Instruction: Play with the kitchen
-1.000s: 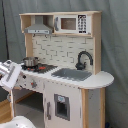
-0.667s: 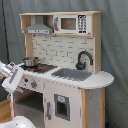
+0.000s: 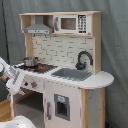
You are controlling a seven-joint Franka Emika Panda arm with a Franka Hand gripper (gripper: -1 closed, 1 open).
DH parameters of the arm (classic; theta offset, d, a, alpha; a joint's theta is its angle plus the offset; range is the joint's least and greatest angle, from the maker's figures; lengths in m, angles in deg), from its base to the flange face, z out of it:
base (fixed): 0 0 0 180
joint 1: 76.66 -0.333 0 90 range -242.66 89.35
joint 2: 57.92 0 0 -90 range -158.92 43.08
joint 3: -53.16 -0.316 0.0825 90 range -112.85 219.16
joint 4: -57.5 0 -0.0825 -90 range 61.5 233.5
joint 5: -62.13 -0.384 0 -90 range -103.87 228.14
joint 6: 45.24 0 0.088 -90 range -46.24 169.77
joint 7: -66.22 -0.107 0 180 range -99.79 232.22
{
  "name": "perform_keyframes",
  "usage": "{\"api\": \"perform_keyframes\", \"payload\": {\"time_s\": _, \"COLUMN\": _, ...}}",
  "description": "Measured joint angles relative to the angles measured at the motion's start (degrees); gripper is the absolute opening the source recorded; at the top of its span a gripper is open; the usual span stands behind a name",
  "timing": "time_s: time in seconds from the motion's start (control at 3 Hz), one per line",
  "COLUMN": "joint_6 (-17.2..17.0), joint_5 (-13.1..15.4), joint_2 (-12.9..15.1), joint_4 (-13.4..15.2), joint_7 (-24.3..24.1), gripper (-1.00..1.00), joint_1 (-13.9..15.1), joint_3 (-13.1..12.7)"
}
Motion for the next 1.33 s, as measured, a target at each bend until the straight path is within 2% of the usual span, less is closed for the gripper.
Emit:
{"api": "perform_keyframes", "payload": {"time_s": 0.67, "joint_6": 4.2, "joint_5": -9.2, "joint_2": 2.8, "joint_4": 0.6, "joint_7": 9.9, "gripper": 1.0, "joint_1": 2.5, "joint_3": -1.0}}
{"api": "perform_keyframes", "payload": {"time_s": 1.33, "joint_6": 9.2, "joint_5": -17.4, "joint_2": 5.6, "joint_4": 2.1, "joint_7": 19.1, "gripper": 1.0, "joint_1": 5.4, "joint_3": -3.2}}
